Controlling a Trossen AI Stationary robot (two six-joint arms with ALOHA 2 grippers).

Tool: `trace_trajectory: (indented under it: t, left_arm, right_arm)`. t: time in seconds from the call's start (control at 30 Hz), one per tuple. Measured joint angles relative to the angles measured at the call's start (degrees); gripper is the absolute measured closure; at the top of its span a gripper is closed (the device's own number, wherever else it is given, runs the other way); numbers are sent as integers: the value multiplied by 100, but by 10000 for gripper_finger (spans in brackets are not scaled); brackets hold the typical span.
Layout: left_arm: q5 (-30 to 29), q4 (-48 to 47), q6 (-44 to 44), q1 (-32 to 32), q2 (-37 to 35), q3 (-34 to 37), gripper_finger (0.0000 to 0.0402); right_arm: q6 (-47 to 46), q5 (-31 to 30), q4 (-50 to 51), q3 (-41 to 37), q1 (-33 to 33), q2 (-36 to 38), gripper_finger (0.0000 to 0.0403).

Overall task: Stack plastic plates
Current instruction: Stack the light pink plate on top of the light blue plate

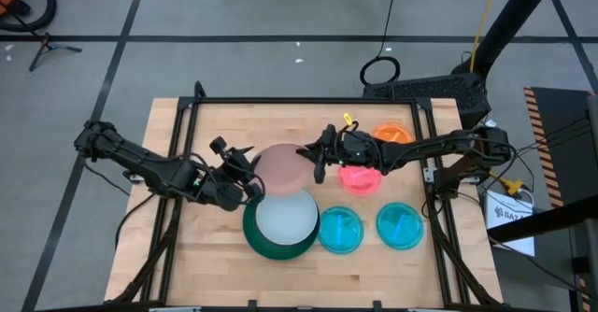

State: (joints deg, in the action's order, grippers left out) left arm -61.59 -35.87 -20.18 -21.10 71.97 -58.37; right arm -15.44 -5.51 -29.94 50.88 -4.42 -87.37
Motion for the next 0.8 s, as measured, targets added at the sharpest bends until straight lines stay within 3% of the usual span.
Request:
trace_trajectory:
  t: [0.23,0.37,0.53,0.7,0.8]
  left_arm:
    - [13,-146,562,-20,-436,2,223]
    - [-13,-355,616,-49,-661,2,222]
    - [9,-792,358,-76,-851,-2,222]
    - [3,-1453,-148,-120,-851,2,222]
    - [-34,-1643,-326,-179,-843,2,222]
  right_arm:
    - [-682,722,696,6,-206,179,384]
    - [-1067,1311,1245,-5,-215,170,384]
    - [-1590,1623,1738,-5,-81,121,384]
    - [-2009,1641,1934,0,190,120,379]
    - [-2257,1287,1910,2,313,122,367]
